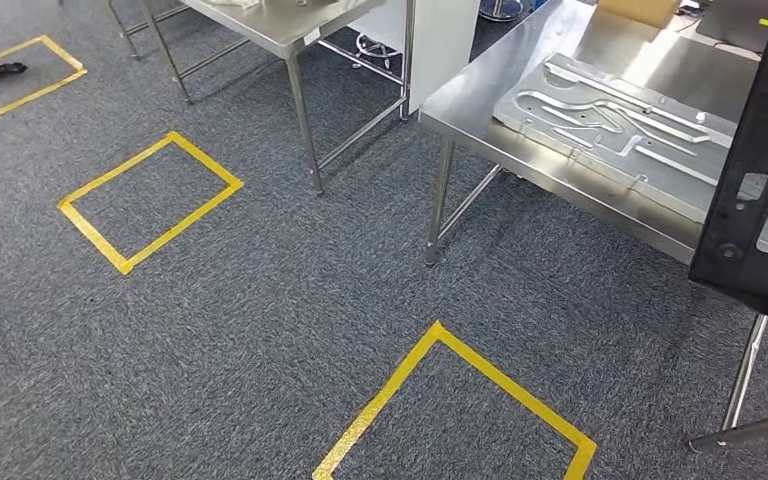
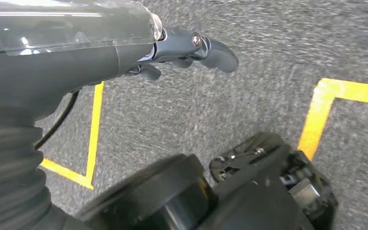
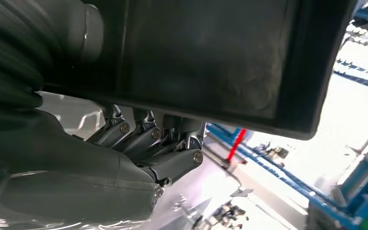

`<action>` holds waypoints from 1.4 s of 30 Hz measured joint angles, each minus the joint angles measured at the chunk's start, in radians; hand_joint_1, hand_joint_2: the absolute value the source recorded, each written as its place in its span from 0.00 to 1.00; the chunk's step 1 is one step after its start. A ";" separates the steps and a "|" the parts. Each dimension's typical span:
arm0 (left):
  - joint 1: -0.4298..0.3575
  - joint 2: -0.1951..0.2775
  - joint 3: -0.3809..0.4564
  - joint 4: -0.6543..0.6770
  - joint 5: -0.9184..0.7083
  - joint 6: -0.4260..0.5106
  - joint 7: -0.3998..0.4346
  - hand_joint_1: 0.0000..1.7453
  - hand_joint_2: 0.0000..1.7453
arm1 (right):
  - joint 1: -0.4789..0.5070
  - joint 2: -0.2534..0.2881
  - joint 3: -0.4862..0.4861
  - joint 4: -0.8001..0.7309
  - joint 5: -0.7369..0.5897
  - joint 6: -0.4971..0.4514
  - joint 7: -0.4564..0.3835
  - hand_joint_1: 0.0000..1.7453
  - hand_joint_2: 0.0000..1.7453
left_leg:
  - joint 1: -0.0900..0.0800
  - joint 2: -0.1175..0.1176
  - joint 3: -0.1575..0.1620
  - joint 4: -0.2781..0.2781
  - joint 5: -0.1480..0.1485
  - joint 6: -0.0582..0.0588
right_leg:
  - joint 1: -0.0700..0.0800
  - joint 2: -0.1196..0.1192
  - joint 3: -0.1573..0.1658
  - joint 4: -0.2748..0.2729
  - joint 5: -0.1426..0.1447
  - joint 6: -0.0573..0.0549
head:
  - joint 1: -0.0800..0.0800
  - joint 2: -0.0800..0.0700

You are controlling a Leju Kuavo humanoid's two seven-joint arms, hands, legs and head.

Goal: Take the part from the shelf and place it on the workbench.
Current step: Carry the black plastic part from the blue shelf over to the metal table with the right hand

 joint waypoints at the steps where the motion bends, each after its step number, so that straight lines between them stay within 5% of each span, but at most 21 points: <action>1: -0.001 0.000 0.000 0.000 0.000 0.000 -0.002 0.00 1.00 | -0.001 -0.001 0.000 0.000 0.000 0.000 0.001 1.00 1.00 | 0.001 0.001 0.000 0.003 -0.005 -0.006 | -0.002 0.011 -0.002 0.000 0.001 -0.006 | 0.000 0.000; 3: -0.003 -0.002 0.000 0.000 0.001 -0.002 -0.004 0.00 1.00 | -0.009 -0.002 0.002 -0.003 0.001 0.001 0.001 1.00 1.00 | 0.008 -0.032 -0.014 0.043 -0.036 -0.016 | -0.005 0.031 -0.003 -0.002 0.004 -0.019 | -0.001 0.000; 5: -0.006 -0.004 0.000 0.000 0.004 -0.003 -0.007 0.00 1.00 | -0.013 0.001 0.004 -0.004 0.001 0.001 0.000 1.00 1.00 | 0.015 -0.075 -0.065 0.164 -0.104 -0.023 | -0.005 0.052 -0.004 -0.003 0.006 -0.029 | -0.001 0.000; 7: -0.011 -0.005 0.000 0.000 0.008 -0.005 -0.010 0.00 1.00 | -0.013 0.004 0.006 -0.004 0.001 0.002 0.001 1.00 1.00 | 0.017 -0.086 -0.119 0.288 -0.149 -0.024 | -0.001 0.075 -0.005 -0.003 0.007 -0.032 | -0.001 0.000; 8: -0.013 -0.006 0.000 0.000 0.009 -0.006 -0.010 0.00 1.00 | -0.013 0.004 0.006 -0.004 0.001 0.002 0.001 1.00 1.00 | 0.017 -0.086 -0.129 0.309 -0.148 -0.023 | 0.000 0.086 -0.005 -0.002 0.007 -0.032 | -0.001 0.000; 9: -0.014 -0.006 0.000 0.000 0.009 -0.007 -0.010 0.00 1.00 | -0.013 0.005 0.006 -0.004 0.001 0.002 0.001 1.00 1.00 | 0.017 -0.087 -0.127 0.304 -0.134 -0.021 | 0.000 0.095 -0.004 -0.002 0.008 -0.032 | -0.001 0.000; 11: -0.012 -0.007 0.000 0.000 0.008 -0.007 -0.008 0.00 1.00 | -0.014 0.005 0.006 -0.005 0.001 0.002 0.001 1.00 1.00 | 0.017 -0.098 -0.083 0.204 -0.070 -0.014 | 0.001 0.114 -0.004 -0.001 0.008 -0.031 | -0.001 0.000; 13: -0.007 -0.008 0.000 0.000 0.008 -0.007 -0.007 0.00 1.00 | -0.014 0.005 0.006 -0.004 0.001 0.003 0.001 1.00 1.00 | 0.019 -0.144 -0.031 0.076 -0.015 -0.005 | 0.000 0.136 -0.007 0.000 0.012 -0.025 | 0.000 0.000; 15: -0.004 -0.008 0.000 0.000 0.008 -0.008 -0.008 0.00 1.00 | -0.014 0.006 0.006 -0.004 0.001 0.003 0.001 1.00 1.00 | 0.019 -0.174 -0.009 0.021 -0.001 0.000 | -0.003 0.158 -0.015 -0.003 0.020 -0.012 | 0.000 0.000; 17: -0.005 -0.009 0.000 0.000 0.007 -0.010 -0.011 0.00 1.00 | -0.013 0.004 0.006 -0.004 0.002 0.004 0.004 1.00 1.00 | 0.018 -0.158 -0.006 0.007 0.007 0.008 | -0.009 0.173 -0.021 -0.011 0.030 0.004 | -0.001 0.000; 19: -0.006 -0.011 0.000 0.001 0.007 -0.011 -0.012 0.00 1.00 | -0.017 0.001 0.006 -0.003 0.006 0.002 0.010 1.00 1.00 | 0.020 -0.137 -0.001 -0.014 0.022 0.021 | -0.008 0.135 -0.032 0.003 0.016 0.013 | 0.003 0.000; 21: -0.005 -0.012 0.000 0.001 0.007 -0.014 -0.012 0.00 1.00 | -0.026 0.001 0.006 -0.002 0.011 -0.004 0.016 1.00 1.00 | 0.022 -0.118 0.000 -0.026 0.031 0.028 | -0.004 0.080 -0.071 0.091 -0.039 0.017 | 0.008 0.000; 24: -0.004 -0.012 0.000 0.001 0.007 -0.030 -0.010 0.00 1.00 | -0.030 0.007 0.007 0.003 0.018 -0.011 0.026 1.00 1.00 | 0.022 -0.096 -0.002 -0.026 0.024 0.028 | -0.008 0.062 -0.128 0.240 -0.093 0.027 | 0.009 0.000; 26: -0.004 -0.014 0.000 0.001 0.006 -0.045 -0.012 0.00 1.00 | -0.034 0.011 0.010 0.005 0.024 -0.014 0.031 1.00 1.00 | 0.023 -0.085 0.004 -0.024 0.013 0.023 | -0.011 0.057 -0.087 0.177 -0.046 0.032 | 0.009 0.000; 28: -0.004 -0.017 0.000 0.001 0.006 -0.052 -0.012 0.00 1.00 | -0.043 0.014 0.012 0.006 0.030 -0.021 0.033 1.00 1.00 | 0.022 -0.074 0.011 -0.020 0.001 0.013 | -0.009 0.041 -0.009 0.041 -0.003 0.032 | 0.009 0.000; 30: -0.003 -0.019 0.000 0.001 0.006 -0.053 -0.009 0.00 1.00 | -0.052 0.019 0.014 0.009 0.033 -0.029 0.034 1.00 1.00 | 0.019 -0.065 0.017 -0.019 -0.010 0.001 | -0.001 0.034 0.030 -0.026 -0.007 0.017 | 0.009 0.000; 35: -0.007 -0.019 0.000 0.001 0.006 -0.054 0.004 0.00 1.00 | -0.060 0.025 0.014 0.013 0.038 -0.035 0.029 1.00 1.00 | 0.021 -0.066 0.021 0.022 -0.036 -0.025 | -0.002 0.051 0.063 -0.034 -0.036 -0.023 | 0.002 0.000; 37: -0.005 -0.019 0.001 0.001 0.008 -0.054 0.007 0.00 1.00 | -0.060 0.030 0.014 0.015 0.041 -0.037 0.028 1.00 1.00 | 0.024 -0.078 -0.038 0.121 -0.056 -0.030 | -0.003 0.052 0.081 -0.035 -0.050 -0.032 | -0.001 0.000; 39: -0.010 -0.019 0.001 0.001 0.009 -0.055 0.007 0.00 1.00 | -0.056 0.037 0.015 0.019 0.043 -0.039 0.028 1.00 1.00 | 0.026 -0.083 -0.135 0.250 -0.073 -0.034 | -0.001 0.056 0.106 -0.035 -0.072 -0.036 | -0.001 0.000; 41: -0.017 -0.019 0.002 0.001 0.010 -0.056 0.008 0.00 1.00 | -0.048 0.047 0.015 0.025 0.046 -0.039 0.028 1.00 1.00 | 0.025 -0.085 -0.199 0.281 -0.023 -0.031 | 0.000 0.062 0.144 -0.035 -0.100 -0.035 | -0.001 0.000; 42: -0.019 -0.019 0.002 0.001 0.010 -0.056 0.010 0.00 1.00 | -0.045 0.051 0.016 0.028 0.047 -0.039 0.028 1.00 1.00 | 0.023 -0.086 -0.203 0.236 0.034 -0.025 | 0.000 0.065 0.166 -0.035 -0.117 -0.033 | -0.001 0.000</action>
